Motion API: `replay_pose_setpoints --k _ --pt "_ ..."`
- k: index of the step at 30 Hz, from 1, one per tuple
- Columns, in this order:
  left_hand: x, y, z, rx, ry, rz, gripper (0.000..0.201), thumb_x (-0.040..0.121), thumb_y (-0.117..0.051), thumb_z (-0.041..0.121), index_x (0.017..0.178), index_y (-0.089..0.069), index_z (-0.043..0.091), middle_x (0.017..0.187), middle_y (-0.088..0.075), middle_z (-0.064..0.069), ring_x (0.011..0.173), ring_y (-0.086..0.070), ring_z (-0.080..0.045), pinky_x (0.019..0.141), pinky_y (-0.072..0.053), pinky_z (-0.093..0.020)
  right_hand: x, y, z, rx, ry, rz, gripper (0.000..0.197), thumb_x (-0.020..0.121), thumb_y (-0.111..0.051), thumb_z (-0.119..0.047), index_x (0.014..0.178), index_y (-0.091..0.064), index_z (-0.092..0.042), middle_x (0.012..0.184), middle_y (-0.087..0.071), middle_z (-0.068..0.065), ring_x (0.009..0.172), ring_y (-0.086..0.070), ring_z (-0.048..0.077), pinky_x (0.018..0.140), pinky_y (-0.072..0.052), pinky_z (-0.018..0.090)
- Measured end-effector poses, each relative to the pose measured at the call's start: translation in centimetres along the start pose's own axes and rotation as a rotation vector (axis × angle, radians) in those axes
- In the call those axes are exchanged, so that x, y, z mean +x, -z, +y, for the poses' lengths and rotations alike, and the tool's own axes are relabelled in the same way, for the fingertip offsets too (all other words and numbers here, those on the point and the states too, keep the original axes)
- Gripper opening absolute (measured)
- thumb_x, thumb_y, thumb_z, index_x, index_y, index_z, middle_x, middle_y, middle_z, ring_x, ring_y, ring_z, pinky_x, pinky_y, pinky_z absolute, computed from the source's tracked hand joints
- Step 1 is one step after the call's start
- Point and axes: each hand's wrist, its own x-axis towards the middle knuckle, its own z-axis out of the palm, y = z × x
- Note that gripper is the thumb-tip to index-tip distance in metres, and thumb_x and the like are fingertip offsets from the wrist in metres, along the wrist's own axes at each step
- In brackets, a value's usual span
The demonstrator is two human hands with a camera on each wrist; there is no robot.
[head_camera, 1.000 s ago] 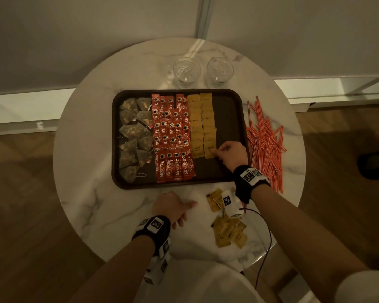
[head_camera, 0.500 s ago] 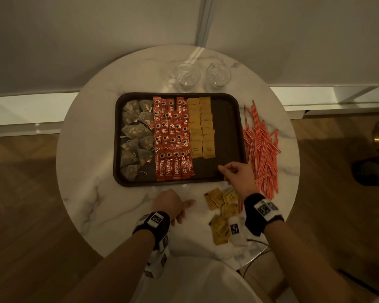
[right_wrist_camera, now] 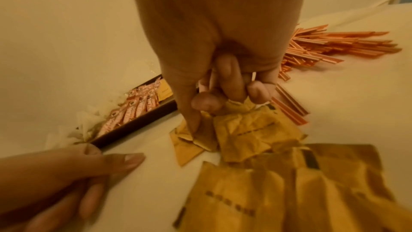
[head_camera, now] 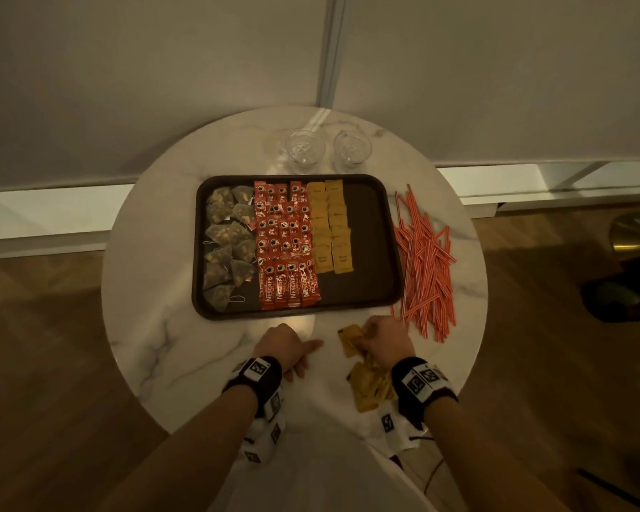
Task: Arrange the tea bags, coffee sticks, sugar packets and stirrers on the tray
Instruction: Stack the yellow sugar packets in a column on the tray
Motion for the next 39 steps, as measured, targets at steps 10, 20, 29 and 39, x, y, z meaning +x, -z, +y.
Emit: replay_pose_setpoints --k 10,20,29,39 --pt "-2.5 -0.2 1.2 -0.321 -0.354 0.062 0.014 0.091 -0.069 0.034 0.098 -0.071 0.022 0.089 -0.074 0.002 0.073 -0.07 -0.013 0.056 -0.05 -0.023 -3.2 -1.2 -2.1 0.258 0.144 0.048 0.014 0.079 -0.079 -0.025 0.08 -0.066 -0.02 0.086 -0.062 0.005 0.064 -0.057 0.005 0.056 -0.043 0.012" --pt "-4.9 1.0 1.3 -0.266 -0.514 0.029 0.007 0.09 -0.07 0.014 0.093 -0.076 0.017 0.086 -0.075 -0.001 0.063 -0.065 -0.006 0.055 -0.046 -0.015 -5.0 -1.3 -1.9 0.423 0.23 -0.083 0.02 0.08 -0.079 -0.029 0.095 -0.072 -0.018 0.09 -0.067 0.001 0.079 -0.06 0.014 0.072 -0.049 0.029" --pt "-5.8 1.7 2.0 -0.272 -0.629 0.163 0.009 0.081 -0.079 0.012 0.082 -0.079 0.021 0.088 -0.071 0.004 0.077 -0.064 -0.011 0.067 -0.052 -0.021 -6.3 -1.0 -3.0 0.568 0.247 -0.08 0.04 0.065 -0.077 -0.054 0.089 -0.074 -0.022 0.087 -0.072 0.001 0.085 -0.068 0.021 0.083 -0.057 0.04" --pt "-7.0 3.5 3.4 -0.233 -0.662 0.178 0.016 0.085 -0.073 0.011 0.087 -0.075 0.027 0.084 -0.073 0.009 0.078 -0.065 0.003 0.073 -0.05 -0.013 -6.9 0.4 -4.7 0.697 0.305 -0.026 0.007 0.087 -0.072 -0.011 0.091 -0.076 -0.015 0.081 -0.075 -0.001 0.073 -0.067 0.003 0.066 -0.049 0.013"
